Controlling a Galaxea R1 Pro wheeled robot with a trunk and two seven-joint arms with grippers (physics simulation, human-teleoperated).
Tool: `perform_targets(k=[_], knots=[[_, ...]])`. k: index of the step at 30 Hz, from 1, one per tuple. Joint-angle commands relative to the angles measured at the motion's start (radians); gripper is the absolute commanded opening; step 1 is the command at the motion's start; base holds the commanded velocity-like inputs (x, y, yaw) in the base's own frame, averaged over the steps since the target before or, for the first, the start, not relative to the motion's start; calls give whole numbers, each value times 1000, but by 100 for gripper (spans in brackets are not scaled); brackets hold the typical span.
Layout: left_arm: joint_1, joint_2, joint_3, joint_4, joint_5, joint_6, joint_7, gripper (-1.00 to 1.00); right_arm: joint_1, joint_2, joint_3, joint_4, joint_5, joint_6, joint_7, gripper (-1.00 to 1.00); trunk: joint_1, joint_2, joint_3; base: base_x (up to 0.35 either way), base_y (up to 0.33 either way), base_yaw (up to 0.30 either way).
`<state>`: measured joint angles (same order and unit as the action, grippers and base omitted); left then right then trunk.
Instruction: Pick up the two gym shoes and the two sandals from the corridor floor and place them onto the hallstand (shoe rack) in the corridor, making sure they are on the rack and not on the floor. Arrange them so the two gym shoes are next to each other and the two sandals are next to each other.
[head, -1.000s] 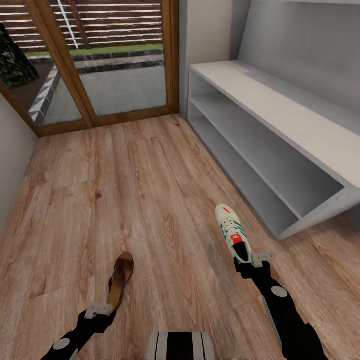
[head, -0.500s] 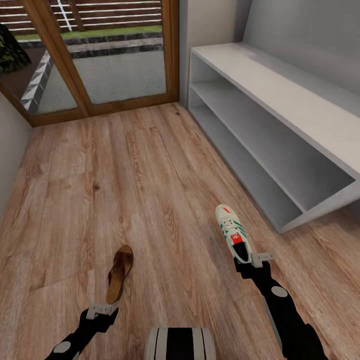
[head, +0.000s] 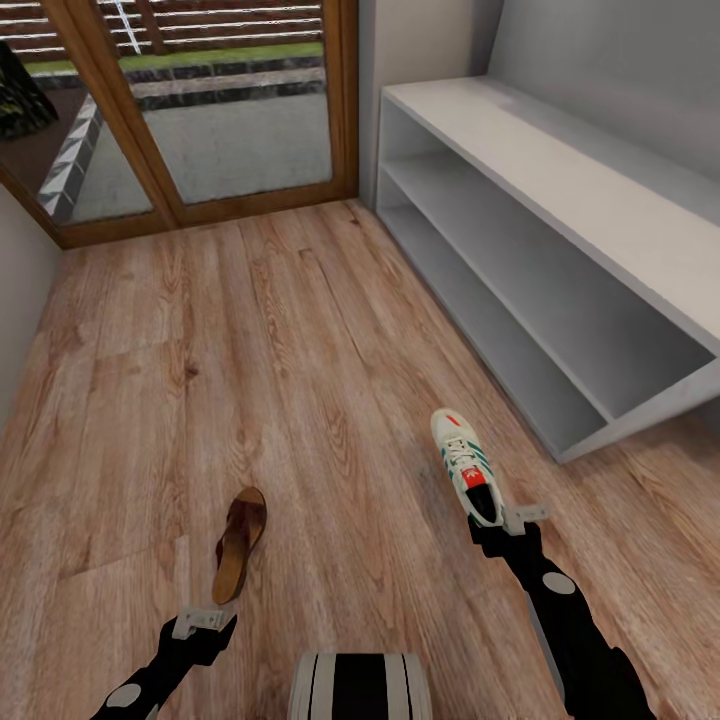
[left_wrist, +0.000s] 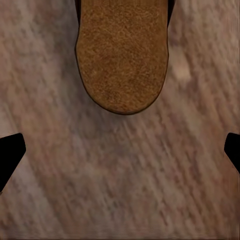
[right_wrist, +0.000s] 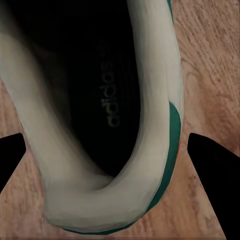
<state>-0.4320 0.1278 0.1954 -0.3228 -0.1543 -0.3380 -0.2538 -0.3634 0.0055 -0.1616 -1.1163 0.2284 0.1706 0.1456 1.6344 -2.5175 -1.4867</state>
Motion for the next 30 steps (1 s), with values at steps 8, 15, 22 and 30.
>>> perform_targets(k=[8, 15, 22, 30], knots=[[-1, 0, 9, 1, -10, -5, -5, 100, 0, 1, -3, -2, 9, 4, 8, -100, 3, -2, -32, 0, 0, 0], [-1, 1, 9, 1, -7, -7, -5, 100, 0, 1, -3, -2, 9, 4, 8, -100, 7, -4, -59, 0, 0, 0], [1, 1, 9, 1, -8, -8, -5, 100, 0, 0, -3, -2, 9, 4, 8, -100, 8, -5, -74, 0, 0, 0], [1, 1, 9, 1, -2, -9, -5, 100, 0, 1, -3, -2, 9, 4, 8, -100, 8, -5, -74, 60, 10, 0]])
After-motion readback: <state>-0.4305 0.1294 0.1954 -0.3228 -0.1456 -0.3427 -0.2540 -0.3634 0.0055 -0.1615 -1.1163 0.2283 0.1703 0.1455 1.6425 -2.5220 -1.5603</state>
